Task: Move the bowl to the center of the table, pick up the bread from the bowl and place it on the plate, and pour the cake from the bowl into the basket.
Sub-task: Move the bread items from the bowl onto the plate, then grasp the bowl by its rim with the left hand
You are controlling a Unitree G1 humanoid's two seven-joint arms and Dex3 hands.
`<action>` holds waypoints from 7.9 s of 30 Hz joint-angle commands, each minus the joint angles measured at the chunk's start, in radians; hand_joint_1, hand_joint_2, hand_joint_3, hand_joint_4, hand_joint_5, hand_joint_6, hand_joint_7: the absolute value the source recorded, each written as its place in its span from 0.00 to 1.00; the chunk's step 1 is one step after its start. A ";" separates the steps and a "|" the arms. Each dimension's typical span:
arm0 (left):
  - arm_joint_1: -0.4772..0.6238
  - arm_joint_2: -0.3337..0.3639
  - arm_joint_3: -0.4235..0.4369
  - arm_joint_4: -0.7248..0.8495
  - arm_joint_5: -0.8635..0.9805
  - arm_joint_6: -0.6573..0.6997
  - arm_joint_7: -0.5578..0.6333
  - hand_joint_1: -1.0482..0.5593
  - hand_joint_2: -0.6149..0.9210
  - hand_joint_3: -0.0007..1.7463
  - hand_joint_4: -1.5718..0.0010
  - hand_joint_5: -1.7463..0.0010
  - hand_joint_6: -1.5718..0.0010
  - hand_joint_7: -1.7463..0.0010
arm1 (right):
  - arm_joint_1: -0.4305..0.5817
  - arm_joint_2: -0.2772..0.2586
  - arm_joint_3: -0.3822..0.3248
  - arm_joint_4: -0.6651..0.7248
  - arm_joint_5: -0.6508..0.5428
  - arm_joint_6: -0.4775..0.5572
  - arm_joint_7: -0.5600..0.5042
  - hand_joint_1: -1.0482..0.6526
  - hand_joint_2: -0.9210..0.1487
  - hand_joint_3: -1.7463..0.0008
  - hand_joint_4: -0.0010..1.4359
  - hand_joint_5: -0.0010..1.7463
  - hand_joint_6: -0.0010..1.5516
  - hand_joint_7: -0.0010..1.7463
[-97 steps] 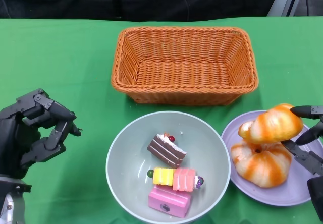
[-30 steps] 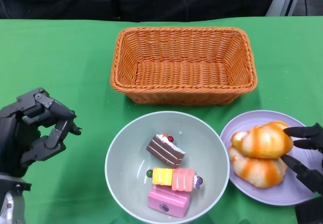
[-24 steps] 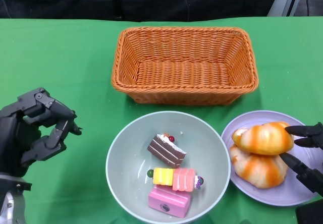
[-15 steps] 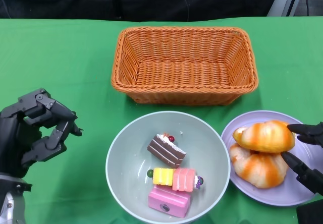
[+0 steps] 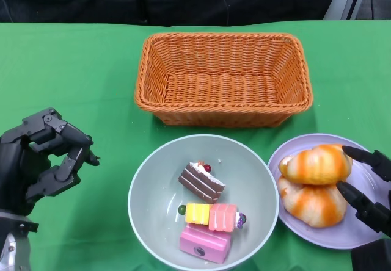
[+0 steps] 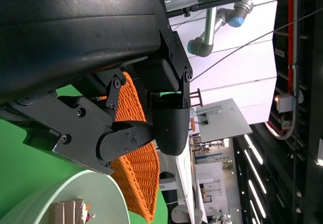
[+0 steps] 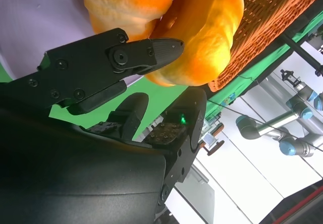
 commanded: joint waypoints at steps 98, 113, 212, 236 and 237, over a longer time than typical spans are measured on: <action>0.001 0.245 -0.059 0.148 0.432 -0.701 0.015 0.39 1.00 0.07 0.65 0.99 0.67 1.00 | 0.263 0.285 -0.259 -0.955 1.040 0.600 1.369 0.55 0.34 0.40 0.49 0.97 0.37 0.83; -0.065 0.254 0.079 0.224 0.825 -0.943 0.236 0.41 1.00 0.06 0.66 0.98 0.70 0.98 | 0.265 0.310 -0.269 -0.957 1.039 0.612 1.340 0.54 0.41 0.33 0.48 0.99 0.36 0.85; -0.156 0.577 -0.922 -0.050 1.580 -0.159 1.316 0.40 1.00 0.06 0.55 0.97 0.56 0.99 | 0.337 0.392 -0.226 -1.035 0.999 0.619 1.282 0.54 0.43 0.33 0.49 0.99 0.38 0.83; -0.152 0.567 -0.956 -0.057 1.560 -0.153 1.308 0.42 1.00 0.08 0.45 0.94 0.44 0.96 | 0.339 0.394 -0.219 -1.026 0.989 0.608 1.268 0.54 0.42 0.33 0.48 0.99 0.38 0.84; -0.154 0.567 -0.957 -0.054 1.559 -0.161 1.314 0.42 1.00 0.08 0.45 0.93 0.43 0.96 | 0.340 0.394 -0.218 -1.028 0.988 0.609 1.268 0.53 0.42 0.33 0.48 0.99 0.38 0.84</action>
